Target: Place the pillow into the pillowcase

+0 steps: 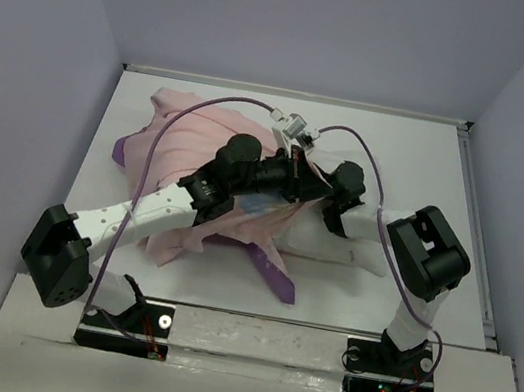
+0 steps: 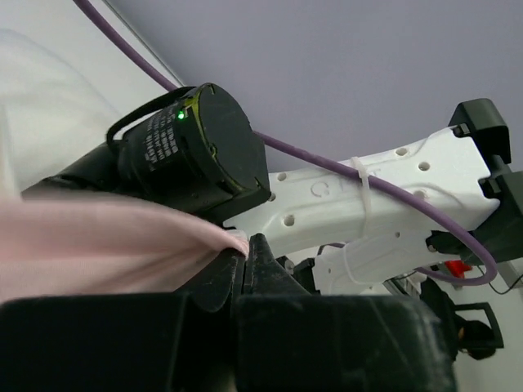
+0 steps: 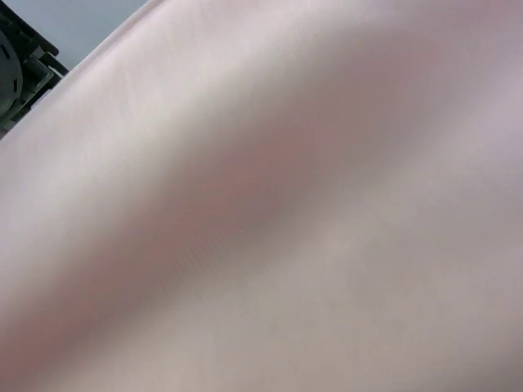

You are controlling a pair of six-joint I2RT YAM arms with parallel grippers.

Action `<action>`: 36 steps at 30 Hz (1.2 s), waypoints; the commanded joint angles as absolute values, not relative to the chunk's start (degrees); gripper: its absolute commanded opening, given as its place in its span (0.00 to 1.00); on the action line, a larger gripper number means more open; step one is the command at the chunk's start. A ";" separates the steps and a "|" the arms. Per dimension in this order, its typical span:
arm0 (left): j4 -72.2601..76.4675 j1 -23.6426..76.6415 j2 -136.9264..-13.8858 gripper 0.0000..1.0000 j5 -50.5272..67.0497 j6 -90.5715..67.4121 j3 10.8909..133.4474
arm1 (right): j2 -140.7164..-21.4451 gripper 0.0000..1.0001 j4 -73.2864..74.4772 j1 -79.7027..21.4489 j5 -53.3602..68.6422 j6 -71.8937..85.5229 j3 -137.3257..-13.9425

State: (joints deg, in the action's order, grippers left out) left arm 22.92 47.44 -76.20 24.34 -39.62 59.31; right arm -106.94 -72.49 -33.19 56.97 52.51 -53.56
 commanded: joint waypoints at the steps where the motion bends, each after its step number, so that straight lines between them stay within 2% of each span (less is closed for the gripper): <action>1: 37.78 55.19 -77.60 0.00 35.16 -43.59 66.80 | -105.38 0.00 -79.26 -38.94 45.02 45.25 -59.06; 7: 40.34 56.51 -74.80 0.00 30.68 -43.33 61.09 | -104.25 0.00 -90.07 -38.94 40.26 52.82 -58.89; 12: 45.87 56.78 -73.21 0.00 30.15 -45.70 55.55 | -101.34 0.00 -92.55 -37.18 39.64 57.38 -59.32; 16: 45.62 58.09 -74.87 0.00 30.58 -44.74 57.82 | -102.92 0.00 -81.44 -37.87 39.21 54.16 -61.52; 18: 42.99 58.62 -76.81 0.00 31.20 -42.64 61.16 | -102.92 0.00 -78.84 -37.88 37.18 51.77 -57.94; 20: 35.56 58.62 -75.34 0.16 29.11 -39.22 63.70 | -100.04 0.00 -77.44 -37.88 33.07 50.02 -52.50; 21: 32.46 58.54 -74.37 0.40 27.18 -37.11 64.42 | -98.45 0.00 -76.04 -37.88 31.57 47.31 -47.42; 23: 23.00 58.45 -71.39 0.61 20.85 -31.04 66.52 | -94.68 0.00 -71.47 -37.88 27.53 44.66 -43.96; 24: 20.50 58.01 -70.50 0.79 17.26 -29.63 67.06 | -93.61 0.00 -71.02 -37.88 26.73 44.30 -41.16; 27: 10.92 57.83 -66.81 0.99 9.97 -25.06 68.90 | -89.67 0.00 -68.48 -37.88 21.02 42.20 -37.54; 29: 6.53 57.31 -63.83 0.99 6.87 -23.48 68.82 | -87.81 0.00 -62.27 -39.28 17.25 39.13 -36.30; 36: -2.88 53.62 -59.15 0.99 -3.14 -23.12 69.69 | -83.94 0.00 -55.29 -40.69 8.98 34.80 -34.98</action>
State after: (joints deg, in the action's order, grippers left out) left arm -0.38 55.09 -61.17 2.90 -25.28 65.36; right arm -87.05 -59.22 -39.53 20.40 39.35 -35.18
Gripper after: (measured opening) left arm 0.990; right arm 0.050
